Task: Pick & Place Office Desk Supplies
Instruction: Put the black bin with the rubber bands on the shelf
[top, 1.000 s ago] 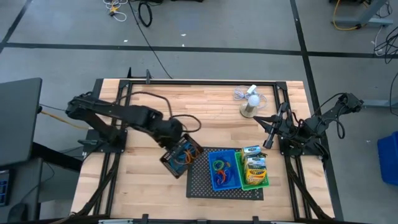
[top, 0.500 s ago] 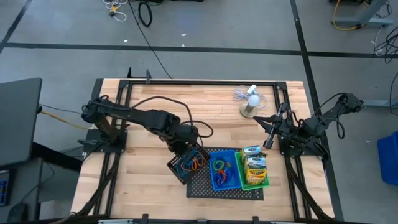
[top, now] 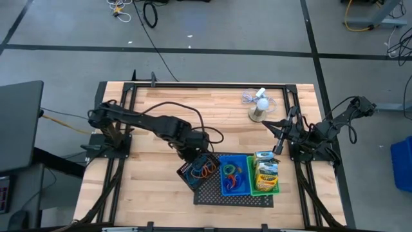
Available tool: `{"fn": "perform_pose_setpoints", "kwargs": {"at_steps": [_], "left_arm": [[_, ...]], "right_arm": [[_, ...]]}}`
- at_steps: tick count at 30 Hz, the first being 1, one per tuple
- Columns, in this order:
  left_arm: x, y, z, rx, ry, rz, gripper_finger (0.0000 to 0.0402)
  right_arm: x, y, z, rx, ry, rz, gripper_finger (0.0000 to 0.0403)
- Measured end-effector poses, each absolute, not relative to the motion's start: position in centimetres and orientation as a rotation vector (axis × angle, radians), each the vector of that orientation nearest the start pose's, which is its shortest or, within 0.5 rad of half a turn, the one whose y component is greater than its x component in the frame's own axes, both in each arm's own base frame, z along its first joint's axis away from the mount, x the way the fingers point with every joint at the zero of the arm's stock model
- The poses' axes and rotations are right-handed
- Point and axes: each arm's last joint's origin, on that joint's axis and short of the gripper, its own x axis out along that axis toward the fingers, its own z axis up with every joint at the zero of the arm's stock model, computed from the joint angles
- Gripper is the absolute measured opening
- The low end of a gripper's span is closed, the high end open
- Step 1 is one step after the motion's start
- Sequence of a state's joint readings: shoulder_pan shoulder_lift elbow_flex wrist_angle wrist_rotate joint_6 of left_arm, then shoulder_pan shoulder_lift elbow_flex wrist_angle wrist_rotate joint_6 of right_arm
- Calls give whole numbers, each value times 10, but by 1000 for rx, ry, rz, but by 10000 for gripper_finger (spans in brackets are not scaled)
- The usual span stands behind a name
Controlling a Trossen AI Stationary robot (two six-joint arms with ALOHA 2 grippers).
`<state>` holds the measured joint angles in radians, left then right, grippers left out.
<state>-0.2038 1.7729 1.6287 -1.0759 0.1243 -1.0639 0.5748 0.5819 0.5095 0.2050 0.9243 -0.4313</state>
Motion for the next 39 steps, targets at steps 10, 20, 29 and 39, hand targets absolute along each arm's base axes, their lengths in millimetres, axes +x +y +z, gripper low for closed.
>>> {"fn": "perform_pose_setpoints", "kwargs": {"at_steps": [10, 20, 29, 39], "left_arm": [[356, -77, 292, -875, 1211, 378, 21], [363, -79, 296, -885, 1169, 275, 31], [363, -79, 296, -876, 1162, 276, 82], [365, -77, 298, -895, 1143, 267, 134]], "right_arm": [[124, 53, 302, -339, -21, -362, 11], [124, 53, 302, -339, -21, -363, 11], [124, 53, 302, -340, -21, -363, 11], [124, 53, 303, -353, -24, -357, 11]]}}
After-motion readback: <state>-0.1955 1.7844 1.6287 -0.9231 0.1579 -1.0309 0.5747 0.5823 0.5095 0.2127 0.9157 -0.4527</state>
